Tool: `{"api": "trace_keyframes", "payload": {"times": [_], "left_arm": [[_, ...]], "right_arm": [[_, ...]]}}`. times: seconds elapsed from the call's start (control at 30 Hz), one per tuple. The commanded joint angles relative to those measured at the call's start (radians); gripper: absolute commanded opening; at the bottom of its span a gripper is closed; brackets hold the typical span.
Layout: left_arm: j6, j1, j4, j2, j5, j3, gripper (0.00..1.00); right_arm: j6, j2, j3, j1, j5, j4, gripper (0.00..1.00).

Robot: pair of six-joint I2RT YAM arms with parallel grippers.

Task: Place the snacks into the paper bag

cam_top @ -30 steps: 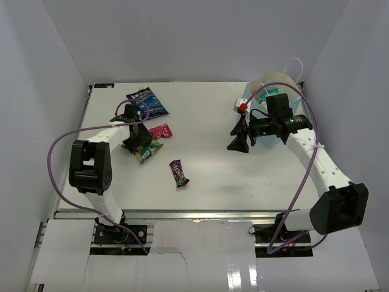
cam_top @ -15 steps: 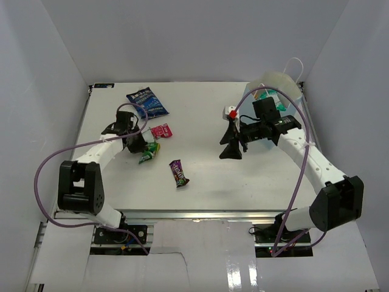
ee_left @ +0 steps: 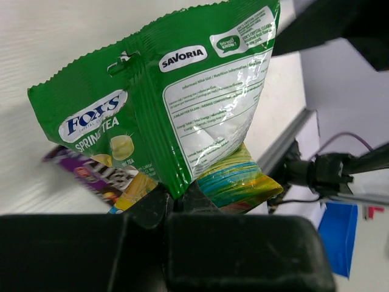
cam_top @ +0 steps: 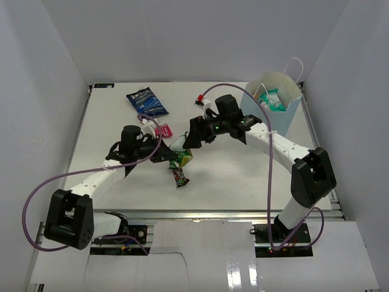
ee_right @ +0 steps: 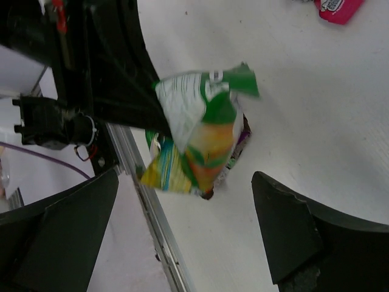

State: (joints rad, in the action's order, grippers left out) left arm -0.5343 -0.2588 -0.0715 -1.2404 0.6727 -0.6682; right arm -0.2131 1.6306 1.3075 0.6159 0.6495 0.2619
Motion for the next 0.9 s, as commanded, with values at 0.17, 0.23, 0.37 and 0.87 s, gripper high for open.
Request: {"api": "trace_keyframes", "payload": {"times": [0.17, 0.23, 0.37, 0.87], "left_arm": [[-0.093, -0.083, 0.197, 0.050, 0.091, 0.012, 0.05], [-0.099, -0.088, 0.199, 0.058, 0.097, 0.018, 0.05], [-0.107, -0.096, 0.203, 0.071, 0.136, 0.028, 0.07], [-0.069, -0.100, 0.151, 0.243, 0.122, 0.062, 0.70]], "right_arm": [[-0.230, 0.061, 0.023, 0.034, -0.076, -0.115, 0.93], [-0.239, 0.060, 0.010, 0.039, -0.068, -0.127, 0.89], [-0.285, 0.071, -0.011, 0.041, -0.021, -0.187, 0.67], [-0.025, 0.057, 0.027, -0.018, 0.366, -0.221, 0.09]]}}
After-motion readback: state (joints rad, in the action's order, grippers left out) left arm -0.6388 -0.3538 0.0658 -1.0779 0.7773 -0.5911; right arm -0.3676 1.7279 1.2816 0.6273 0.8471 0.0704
